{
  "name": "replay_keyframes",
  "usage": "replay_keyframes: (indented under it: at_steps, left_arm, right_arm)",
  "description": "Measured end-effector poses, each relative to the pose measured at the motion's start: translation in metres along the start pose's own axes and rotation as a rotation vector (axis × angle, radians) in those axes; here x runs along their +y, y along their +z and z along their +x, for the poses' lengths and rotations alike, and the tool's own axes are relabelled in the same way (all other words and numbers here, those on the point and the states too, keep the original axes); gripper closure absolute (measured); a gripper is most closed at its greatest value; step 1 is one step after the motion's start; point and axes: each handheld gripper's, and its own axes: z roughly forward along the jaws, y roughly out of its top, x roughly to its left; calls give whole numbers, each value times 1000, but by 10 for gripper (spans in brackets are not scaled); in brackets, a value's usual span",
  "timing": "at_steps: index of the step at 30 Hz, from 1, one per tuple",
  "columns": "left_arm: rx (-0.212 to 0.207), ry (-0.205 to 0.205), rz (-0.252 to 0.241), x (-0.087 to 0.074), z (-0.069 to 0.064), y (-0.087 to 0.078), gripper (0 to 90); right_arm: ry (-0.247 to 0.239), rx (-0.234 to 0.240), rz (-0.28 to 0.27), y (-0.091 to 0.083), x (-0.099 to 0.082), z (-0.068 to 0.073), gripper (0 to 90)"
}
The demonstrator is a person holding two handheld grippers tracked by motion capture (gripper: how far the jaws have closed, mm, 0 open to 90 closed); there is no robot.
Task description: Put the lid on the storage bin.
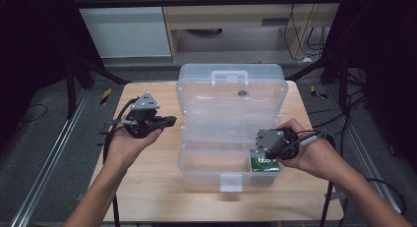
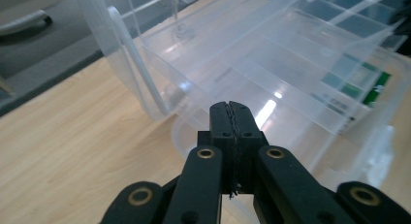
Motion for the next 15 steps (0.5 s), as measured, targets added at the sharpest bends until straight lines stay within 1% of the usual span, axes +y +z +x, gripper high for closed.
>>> replay_keyframes:
  at_steps: [1, 3, 4, 5, 6, 9, 10, 11, 13, 15]
  left_arm:
    - [6, -6, -4, 3, 3, 2, 899]
    - [3, -14, -9, 5, 5, 4, 899]
    - [3, -9, -22, 10, 8, 7, 900]
    - [6, -19, -13, 12, 8, 7, 899]
    - [7, -25, -16, 14, 9, 9, 899]
    - [8, -32, -17, 17, 10, 11, 899]
    - [16, -39, -18, 20, 13, 14, 899]
    - [16, -39, -18, 20, 13, 14, 899]
    - [12, -60, -29, 22, 18, 16, 899]
    - [16, -67, -30, 24, 20, 17, 899]
  right_arm:
    - [0, 2, -1, 0, 0, 0, 820]
    - [-1, 2, -1, 0, 0, 1, 820]
    - [-4, 3, -2, 0, 0, 1, 820]
    - [-6, 2, -3, 0, 0, 1, 820]
    - [-3, -1, 1, 0, -1, 2, 819]
    - [-2, 0, 0, 0, -1, 2, 818]
    - [-3, -1, -3, 0, -1, 2, 818]
    - [-3, -1, -3, 0, -1, 2, 818]
    - [-2, -1, -3, 0, -1, 4, 818]
    - [-7, 2, 0, -1, -1, 4, 818]
